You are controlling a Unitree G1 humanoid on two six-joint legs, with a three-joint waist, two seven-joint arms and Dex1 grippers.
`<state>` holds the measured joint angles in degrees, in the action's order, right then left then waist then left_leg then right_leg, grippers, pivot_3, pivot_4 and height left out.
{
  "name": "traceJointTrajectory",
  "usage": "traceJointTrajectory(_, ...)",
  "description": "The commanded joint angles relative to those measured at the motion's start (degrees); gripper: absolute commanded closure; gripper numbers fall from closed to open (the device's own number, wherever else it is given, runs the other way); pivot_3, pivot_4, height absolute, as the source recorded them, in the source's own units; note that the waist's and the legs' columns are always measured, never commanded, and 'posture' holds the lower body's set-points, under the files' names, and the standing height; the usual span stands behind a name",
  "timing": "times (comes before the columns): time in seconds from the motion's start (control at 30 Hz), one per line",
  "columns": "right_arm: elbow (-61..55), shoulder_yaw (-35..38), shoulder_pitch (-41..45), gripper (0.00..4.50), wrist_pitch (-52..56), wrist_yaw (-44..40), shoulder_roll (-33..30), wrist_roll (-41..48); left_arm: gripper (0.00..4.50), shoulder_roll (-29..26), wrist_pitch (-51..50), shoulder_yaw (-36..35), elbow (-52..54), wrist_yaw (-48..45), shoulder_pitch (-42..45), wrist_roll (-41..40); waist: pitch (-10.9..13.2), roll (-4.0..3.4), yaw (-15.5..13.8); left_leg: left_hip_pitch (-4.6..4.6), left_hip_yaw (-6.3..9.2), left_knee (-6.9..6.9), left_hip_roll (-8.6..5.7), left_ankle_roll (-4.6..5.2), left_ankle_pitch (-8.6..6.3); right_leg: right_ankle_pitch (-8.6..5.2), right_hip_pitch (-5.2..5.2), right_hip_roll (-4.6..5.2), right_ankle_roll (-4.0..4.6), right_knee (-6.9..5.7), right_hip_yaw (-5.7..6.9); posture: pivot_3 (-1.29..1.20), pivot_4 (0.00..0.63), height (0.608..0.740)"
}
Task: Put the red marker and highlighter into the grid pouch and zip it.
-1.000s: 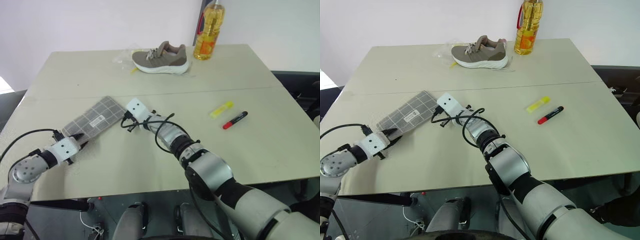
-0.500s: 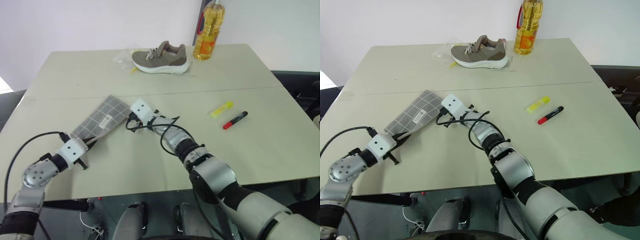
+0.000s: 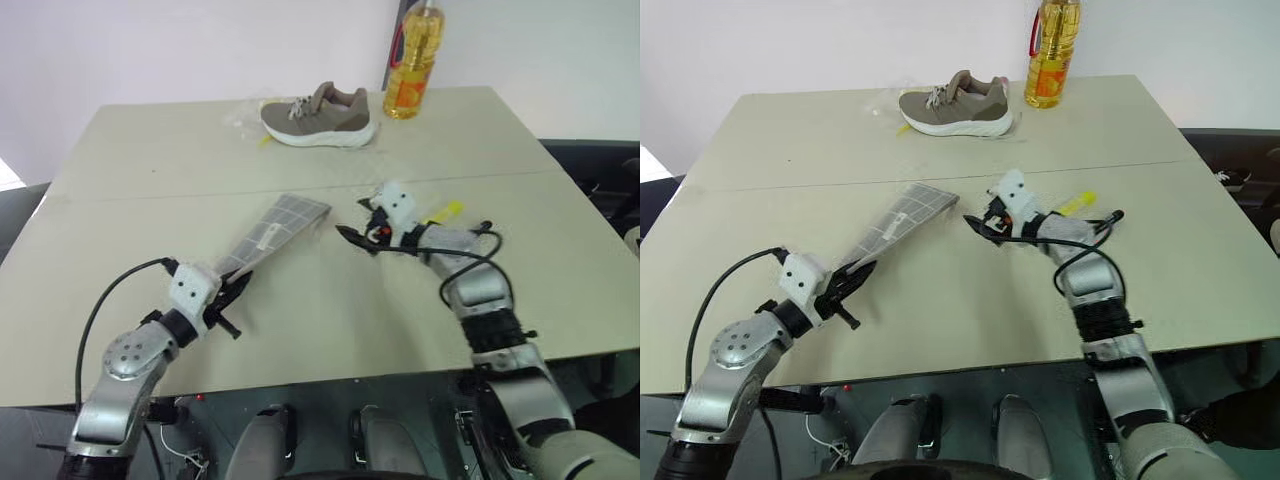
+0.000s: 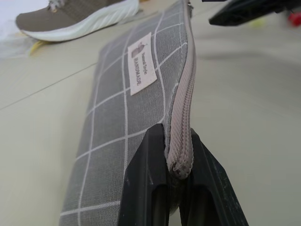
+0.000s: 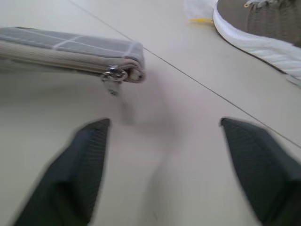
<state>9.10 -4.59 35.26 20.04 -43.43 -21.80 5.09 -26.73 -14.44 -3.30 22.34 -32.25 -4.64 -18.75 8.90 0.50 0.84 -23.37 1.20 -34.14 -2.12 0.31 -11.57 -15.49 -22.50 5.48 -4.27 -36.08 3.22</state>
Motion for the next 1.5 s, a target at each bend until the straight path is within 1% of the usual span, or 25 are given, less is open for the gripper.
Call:
traceJointTrajectory(0.03, -6.0, 1.3, -0.5, 0.04, 4.0, -2.4, -1.7, 3.7, 4.5, 0.4, -3.7, -0.1, 3.4, -0.2, 1.0, -3.7, 0.0, 0.01, -0.2, 0.01, 0.01, 0.0, 0.05, 0.0, 0.0, 0.0, 0.0, -0.03, 0.0, -0.01, 0.04, 0.0, 0.15, 0.731)
traceJointTrajectory(0.1, -8.6, 3.1, -1.1, 0.04, 8.6, -3.5, -2.9, 7.2, 4.5, 1.3, -5.7, 0.5, 4.0, -0.2, 2.3, -5.4, 0.0, 0.01, -0.3, 0.01, 0.02, -0.01, 0.09, 0.0, 0.0, 0.01, 0.01, -0.06, -0.01, -0.02, 0.08, 0.0, 0.15, 0.731)
traceJointTrajectory(0.2, -10.6, 3.5, -1.3, 0.04, 13.1, -1.7, -2.8, 8.4, 4.5, 1.8, -6.9, 1.5, 4.2, -0.7, 3.4, -5.9, 0.0, 0.03, -0.4, -0.04, 0.02, -0.09, 0.08, 0.01, 0.01, 0.05, 0.03, -0.05, -0.06, 0.0, 0.08, 0.0, 0.15, 0.731)
traceJointTrajectory(0.3, -10.8, 3.9, -0.4, 0.04, 16.6, 1.6, -0.4, 9.4, 4.5, 1.9, -7.7, 1.8, 4.5, -0.9, 3.6, -6.3, 0.0, 0.03, -0.3, -0.04, -0.02, -0.11, 0.07, 0.01, 0.01, 0.01, 0.08, -0.01, 0.01, 0.1, 0.07, 0.0, 0.15, 0.731)
traceJointTrajectory(0.4, -9.6, 2.5, 0.4, 0.04, 16.1, 4.5, 1.7, 8.0, 4.5, 1.7, -8.3, 2.1, 4.9, -1.5, 3.7, -7.1, 0.0, 0.02, -0.4, -0.07, -0.01, -0.1, 0.07, 0.0, 0.0, 0.0, 0.05, 0.0, 0.02, 0.13, 0.07, 0.0, 0.15, 0.731)
traceJointTrajectory(0.47, -8.5, 2.4, 1.0, 0.53, 16.0, 6.8, 3.1, 7.3, 4.5, 1.5, -8.6, 2.3, 5.2, -1.9, 3.5, -7.0, 0.0, 0.02, -0.3, -0.07, -0.01, -0.09, 0.07, 0.0, 0.0, 0.0, 0.04, 0.0, 0.03, 0.13, 0.07, 0.0, 0.15, 0.731)
traceJointTrajectory(0.53, -8.9, 2.0, 0.8, 1.14, 16.4, 6.8, 3.2, 7.6, 4.5, 1.6, -8.7, 2.3, 5.3, -1.9, 3.5, -6.7, 0.0, 0.02, -0.3, -0.07, -0.01, -0.09, 0.07, 0.0, 0.0, 0.0, 0.04, 0.0, 0.04, 0.13, 0.07, 0.0, 0.15, 0.731)
traceJointTrajectory(0.57, -9.2, 1.6, 0.7, 1.69, 16.5, 6.8, 2.9, 7.5, 4.5, 1.7, -8.8, 2.2, 5.4, -1.7, 3.6, -6.6, 0.0, 0.02, -0.4, -0.07, -0.01, -0.09, 0.07, 0.0, 0.0, 0.0, 0.04, 0.0, 0.04, 0.14, 0.07, 0.0, 0.15, 0.731)
traceJointTrajectory(0.63, -9.3, 0.7, 0.6, 2.59, 16.5, 7.0, 2.2, 6.8, 4.5, 1.9, -9.1, 2.2, 5.5, -1.2, 3.7, -6.5, 0.0, 0.02, -0.6, -0.08, -0.01, -0.09, 0.07, 0.0, 0.0, -0.01, 0.06, 0.01, 0.04, 0.17, 0.07, 0.0, 0.15, 0.731)
traceJointTrajectory(0.7, -9.4, -0.7, 0.6, 3.69, 16.1, 7.0, 1.0, 5.4, 4.5, 2.2, -9.4, 2.1, 5.7, -0.5, 3.7, -6.3, 0.0, 0.02, -0.5, -0.09, -0.01, -0.09, 0.07, 0.0, 0.0, -0.01, 0.08, 0.01, 0.04, 0.22, 0.07, 0.0, 0.15, 0.731)
traceJointTrajectory(0.77, -9.6, -1.7, 0.7, 4.48, 15.7, 6.7, 0.1, 4.6, 4.5, 2.3, -9.6, 2.2, 5.5, 0.1, 3.8, -5.8, 0.0, 0.02, -0.5, -0.1, -0.01, -0.09, 0.06, 0.0, 0.0, -0.01, 0.08, 0.02, 0.05, 0.27, 0.07, 0.0, 0.15, 0.731)
traceJointTrajectory(0.87, -11.0, -5.3, 0.9, 4.48, 13.6, 5.6, -2.4, 1.4, 4.5, 2.9, -9.9, 3.1, 4.9, 1.8, 4.8, -4.5, 0.0, 0.02, -0.5, -0.1, -0.01, -0.09, 0.06, 0.0, 0.0, -0.01, 0.08, 0.01, 0.05, 0.27, 0.07, 0.0, 0.15, 0.731)
traceJointTrajectory(0.97, -12.6, -7.5, 0.9, 4.48, 13.3, 5.1, -3.5, 0.0, 4.5, 4.0, -10.4, 4.3, 4.9, 3.0, 5.8, -3.8, 0.0, 0.03, -0.5, -0.11, -0.01, -0.09, 0.06, 0.0, 0.0, 0.0, 0.08, 0.0, 0.04, 0.27, 0.08, 0.0, 0.15, 0.731)
traceJointTrajectory(1.13, -15.8, -13.5, 1.4, 4.48, 10.7, 3.1, -6.5, -5.4, 4.5, 6.5, -10.9, 9.6, 4.2, 6.1, 8.1, 0.6, 0.0, 0.05, -0.8, -0.12, -0.03, -0.09, 0.04, 0.0, 0.0, 0.01, 0.09, 0.0, 0.01, 0.29, 0.08, 0.0, 0.15, 0.731)
traceJointTrajectory(1.3, -19.1, -15.6, 1.4, 4.48, 11.0, 0.7, -7.8, -7.0, 4.5, 9.6, -10.7, 14.0, 2.5, 7.9, 10.6, 3.9, 0.1, 0.07, -1.6, -0.11, -0.02, -0.09, 0.04, 0.0, 0.0, 0.02, 0.08, -0.02, -0.01, 0.29, 0.09, 0.0, 0.15, 0.731)
traceJointTrajectory(1.5, -26.3, -18.2, 0.0, 4.48, 11.3, -5.6, -9.9, -6.0, 4.5, 13.8, -9.4, 16.9, -4.5, 9.9, 16.8, 8.2, 0.1, 0.2, -1.7, -0.12, -0.02, -0.12, 0.02, 0.0, 0.0, 0.06, 0.16, -0.01, -0.1, 0.34, 0.12, 0.0, 0.15, 0.731)
